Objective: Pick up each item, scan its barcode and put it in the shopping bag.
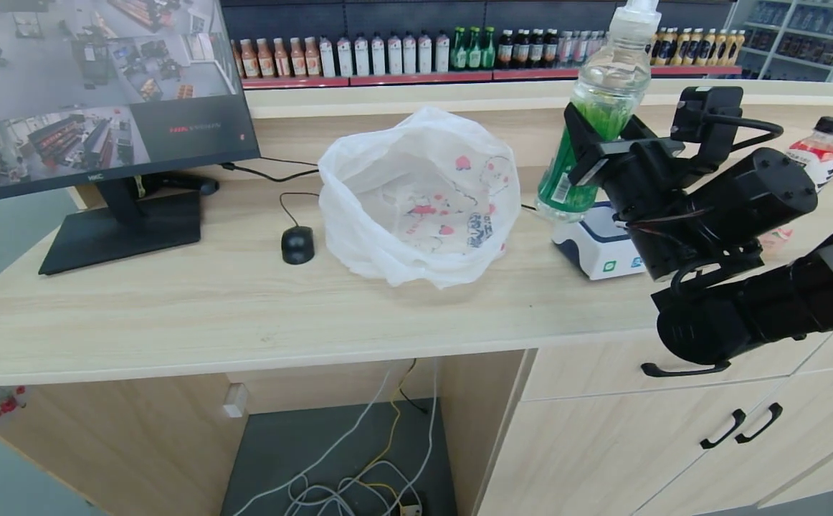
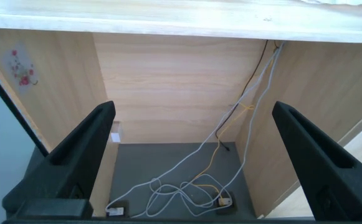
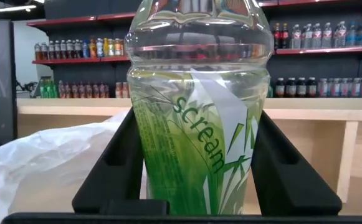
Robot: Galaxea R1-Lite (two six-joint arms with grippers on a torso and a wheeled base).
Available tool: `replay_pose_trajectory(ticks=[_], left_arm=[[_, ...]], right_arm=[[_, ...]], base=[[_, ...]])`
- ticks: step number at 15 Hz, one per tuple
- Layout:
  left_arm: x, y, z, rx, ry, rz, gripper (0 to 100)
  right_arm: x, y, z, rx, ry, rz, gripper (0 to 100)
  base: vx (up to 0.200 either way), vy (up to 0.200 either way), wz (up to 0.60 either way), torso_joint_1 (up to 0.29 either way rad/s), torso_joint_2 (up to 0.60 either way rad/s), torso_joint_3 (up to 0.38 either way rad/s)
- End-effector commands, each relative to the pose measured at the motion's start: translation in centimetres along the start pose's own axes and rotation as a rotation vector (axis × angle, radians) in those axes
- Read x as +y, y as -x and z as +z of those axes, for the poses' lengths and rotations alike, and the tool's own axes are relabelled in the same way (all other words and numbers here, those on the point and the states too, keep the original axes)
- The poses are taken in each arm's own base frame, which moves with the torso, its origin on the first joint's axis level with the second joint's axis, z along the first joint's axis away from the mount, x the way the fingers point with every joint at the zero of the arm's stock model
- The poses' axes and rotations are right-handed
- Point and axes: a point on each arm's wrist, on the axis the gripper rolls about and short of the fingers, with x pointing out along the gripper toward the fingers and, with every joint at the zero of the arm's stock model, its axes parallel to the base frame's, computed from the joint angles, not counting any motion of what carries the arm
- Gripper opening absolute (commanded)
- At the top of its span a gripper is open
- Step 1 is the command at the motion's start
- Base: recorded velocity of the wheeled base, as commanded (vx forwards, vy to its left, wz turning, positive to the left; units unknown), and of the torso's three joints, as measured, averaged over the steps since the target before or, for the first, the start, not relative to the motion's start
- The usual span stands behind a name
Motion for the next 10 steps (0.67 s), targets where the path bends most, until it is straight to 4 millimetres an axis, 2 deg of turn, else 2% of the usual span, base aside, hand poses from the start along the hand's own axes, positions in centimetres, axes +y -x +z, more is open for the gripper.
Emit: replay_pose_trajectory(ticks=[1, 3, 7, 10], left_arm=[[0.0, 0.0, 0.0, 0.0, 0.0, 0.0, 100], [0.0, 0.0, 0.0, 0.0, 0.0, -0.002, 100], [0.0, 0.0, 0.0, 0.0, -0.001, -0.002, 100], [0.0, 0.0, 0.0, 0.0, 0.0, 0.0, 100]], right_arm=[[0.1, 0.0, -0.1, 0.004, -0.001, 0.003, 0], [0.1, 0.1, -0.2, 0.005, -0.001, 0.004, 0], [0.7, 0.2, -0.1, 0.007, -0.001, 0.02, 0], [2.4, 0.2, -0.1, 0.007, -0.029, 0.055, 0]], base=[[0.0, 0.2, 0.0, 0.002, 0.0, -0.002], [0.0, 0.2, 0.0, 0.002, 0.0, 0.002], [0.0, 0.0, 0.0, 0.0, 0.0, 0.0], [0.0, 0.0, 0.0, 0.0, 0.0, 0.0]])
